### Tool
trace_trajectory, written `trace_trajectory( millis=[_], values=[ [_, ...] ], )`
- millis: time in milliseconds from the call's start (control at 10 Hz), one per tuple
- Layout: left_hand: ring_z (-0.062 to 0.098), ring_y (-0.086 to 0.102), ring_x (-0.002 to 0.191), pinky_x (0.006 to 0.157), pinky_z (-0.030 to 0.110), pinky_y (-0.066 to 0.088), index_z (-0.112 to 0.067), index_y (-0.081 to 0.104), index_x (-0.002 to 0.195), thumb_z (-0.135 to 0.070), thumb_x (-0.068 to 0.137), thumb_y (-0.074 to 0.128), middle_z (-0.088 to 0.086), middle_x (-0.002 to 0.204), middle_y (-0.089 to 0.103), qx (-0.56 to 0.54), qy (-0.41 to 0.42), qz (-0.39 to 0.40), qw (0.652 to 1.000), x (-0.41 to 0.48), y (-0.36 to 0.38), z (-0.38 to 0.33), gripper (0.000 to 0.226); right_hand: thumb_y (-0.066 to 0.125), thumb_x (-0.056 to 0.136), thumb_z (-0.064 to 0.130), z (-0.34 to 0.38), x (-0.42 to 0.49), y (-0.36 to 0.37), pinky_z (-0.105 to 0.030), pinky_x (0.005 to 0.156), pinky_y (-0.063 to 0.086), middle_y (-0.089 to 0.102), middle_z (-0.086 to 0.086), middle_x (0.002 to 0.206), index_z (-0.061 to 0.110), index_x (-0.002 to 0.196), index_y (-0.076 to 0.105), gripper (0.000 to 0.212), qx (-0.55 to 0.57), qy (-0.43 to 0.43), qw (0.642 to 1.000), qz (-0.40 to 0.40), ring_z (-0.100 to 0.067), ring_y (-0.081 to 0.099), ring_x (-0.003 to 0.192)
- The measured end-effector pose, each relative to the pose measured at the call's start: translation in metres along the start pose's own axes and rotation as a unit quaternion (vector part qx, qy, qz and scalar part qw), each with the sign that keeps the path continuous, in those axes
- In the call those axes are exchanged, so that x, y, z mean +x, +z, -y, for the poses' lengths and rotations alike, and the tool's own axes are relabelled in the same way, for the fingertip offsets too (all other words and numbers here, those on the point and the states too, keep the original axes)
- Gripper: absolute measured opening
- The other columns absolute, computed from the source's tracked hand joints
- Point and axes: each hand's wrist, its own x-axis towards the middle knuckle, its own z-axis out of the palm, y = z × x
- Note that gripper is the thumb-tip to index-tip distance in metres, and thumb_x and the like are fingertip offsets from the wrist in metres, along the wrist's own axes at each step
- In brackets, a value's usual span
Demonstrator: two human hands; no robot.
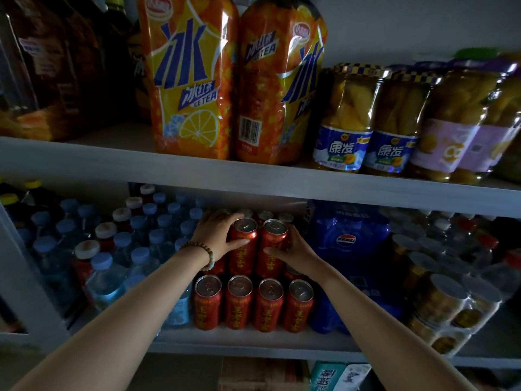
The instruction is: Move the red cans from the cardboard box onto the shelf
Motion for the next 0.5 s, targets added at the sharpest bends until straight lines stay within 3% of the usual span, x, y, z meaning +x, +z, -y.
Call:
trace_trajectory(
  millis=[100, 300, 400, 500],
  values=[
    [0.020, 0.031, 0.134, 0.114, 0.039, 0.022, -0.024, 0.032, 0.140, -0.054, 0.083, 0.054, 0.001, 0.143, 0.039, 0.021, -0.002, 0.010, 1.000, -0.001, -0.003, -0.003, 0.068, 0.075, 0.078, 0.026, 0.002, -0.004, 0.003, -0.032, 0.100, 0.042, 0.047, 0.009, 0.127, 0.022, 0.142, 0.026, 0.081, 0.001, 0.005, 1.000, -0.013, -0.008, 0.046, 0.116],
    [0.021, 0.030, 0.135, 0.113, 0.040, 0.024, -0.023, 0.023, 0.144, -0.055, 0.084, 0.051, 0.002, 0.146, 0.035, 0.003, -0.013, -0.006, 1.000, -0.007, -0.006, -0.007, 0.074, 0.077, 0.076, 0.031, -0.007, -0.016, 0.008, -0.040, 0.107, 0.039, 0.039, 0.001, 0.144, 0.026, 0.146, 0.018, 0.092, 0.017, 0.001, 0.999, -0.047, -0.018, 0.039, 0.132],
    [0.021, 0.032, 0.134, 0.111, 0.036, 0.026, -0.022, 0.027, 0.143, -0.053, 0.086, 0.050, 0.001, 0.145, 0.038, -0.005, -0.003, -0.036, 0.999, -0.013, -0.009, -0.007, 0.069, 0.075, 0.078, 0.032, -0.011, -0.022, 0.007, -0.037, 0.105, 0.041, 0.038, 0.001, 0.146, 0.028, 0.146, 0.020, 0.088, 0.014, -0.013, 0.996, -0.086, -0.020, 0.039, 0.134],
    [0.021, 0.034, 0.133, 0.110, 0.035, 0.027, -0.020, 0.030, 0.142, -0.050, 0.089, 0.047, 0.002, 0.144, 0.039, -0.006, -0.002, -0.047, 0.999, -0.020, -0.014, -0.009, 0.063, 0.073, 0.081, 0.029, -0.001, -0.034, 0.005, -0.026, 0.098, 0.041, 0.040, 0.002, 0.144, 0.028, 0.145, 0.023, 0.081, 0.005, -0.028, 0.988, -0.149, -0.011, 0.041, 0.127]
  ],
)
